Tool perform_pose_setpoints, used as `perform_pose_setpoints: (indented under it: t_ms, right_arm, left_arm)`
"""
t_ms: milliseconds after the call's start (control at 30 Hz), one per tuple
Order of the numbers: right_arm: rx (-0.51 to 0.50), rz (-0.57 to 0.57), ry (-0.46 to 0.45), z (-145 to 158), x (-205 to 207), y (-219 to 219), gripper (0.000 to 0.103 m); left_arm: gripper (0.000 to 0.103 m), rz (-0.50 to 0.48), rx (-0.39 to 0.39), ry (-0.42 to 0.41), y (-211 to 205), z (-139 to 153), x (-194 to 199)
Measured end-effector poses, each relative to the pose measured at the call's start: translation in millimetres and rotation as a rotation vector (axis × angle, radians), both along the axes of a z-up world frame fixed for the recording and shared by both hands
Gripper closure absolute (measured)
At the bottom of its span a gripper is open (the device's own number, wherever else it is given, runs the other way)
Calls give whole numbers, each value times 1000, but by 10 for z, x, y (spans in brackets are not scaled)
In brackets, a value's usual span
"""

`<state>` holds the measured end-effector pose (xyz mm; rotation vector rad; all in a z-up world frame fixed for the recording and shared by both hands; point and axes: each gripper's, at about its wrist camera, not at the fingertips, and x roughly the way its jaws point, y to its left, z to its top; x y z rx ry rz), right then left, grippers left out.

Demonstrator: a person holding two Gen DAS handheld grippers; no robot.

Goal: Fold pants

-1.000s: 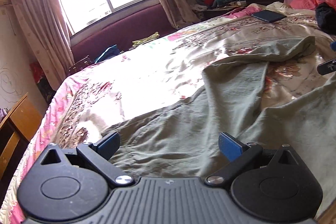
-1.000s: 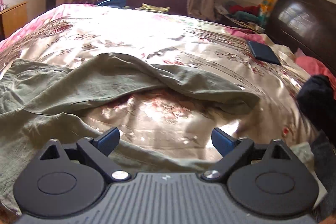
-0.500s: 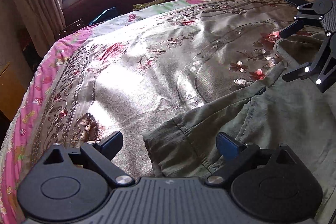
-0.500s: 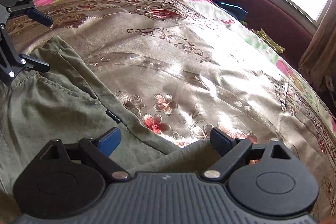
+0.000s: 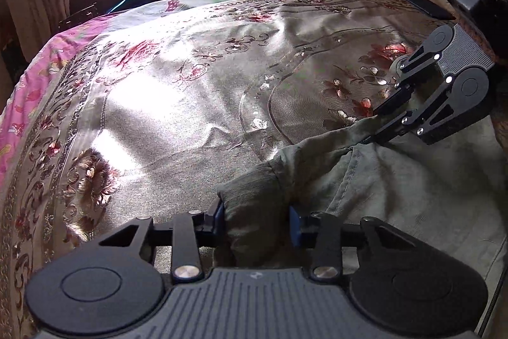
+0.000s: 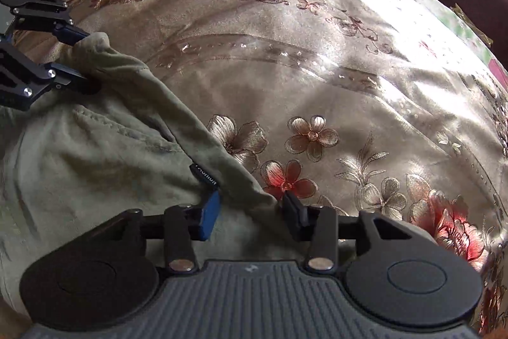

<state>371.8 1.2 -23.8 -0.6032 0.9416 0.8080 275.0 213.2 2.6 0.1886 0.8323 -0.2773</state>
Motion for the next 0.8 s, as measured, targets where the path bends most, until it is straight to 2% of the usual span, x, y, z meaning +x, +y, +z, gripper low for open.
perform_pose_setpoints:
  t_ms: [67,133,200,333,433,533,700,800]
  right_arm:
    - [-10,-34,-17,24,-26,11,96]
    - [-6,-50,-20,48,-38,11,102]
    - [4,-55,-40,82,-77,9,102]
    - [46,-79,-95,282,-252,-85,103]
    - [114,-125,-139,586,-371,-214,103]
    - [190,-148,-215,1061,-641,-306,103]
    - [282,-151,-319,1795,-1343,-511,103]
    - [295,-138,-337,1953,-1939,-654,102]
  left_arm:
    - [58,-8,12,-3,-34,13,-7]
    - [63,-16,23,-10,-66,35,-30]
    - [68,-22,21,-28,-83,77,-70]
    - [69,-17,-24,-68,-17,226,-167]
    - [69,-16,-54,-101,29,417,-283]
    - [69,-20,-69,-172,19,731,-504]
    - [69,-51,-118,-294,-2,1259,-1090]
    - [69,-101,-74,-328,-103,1330,-1545]
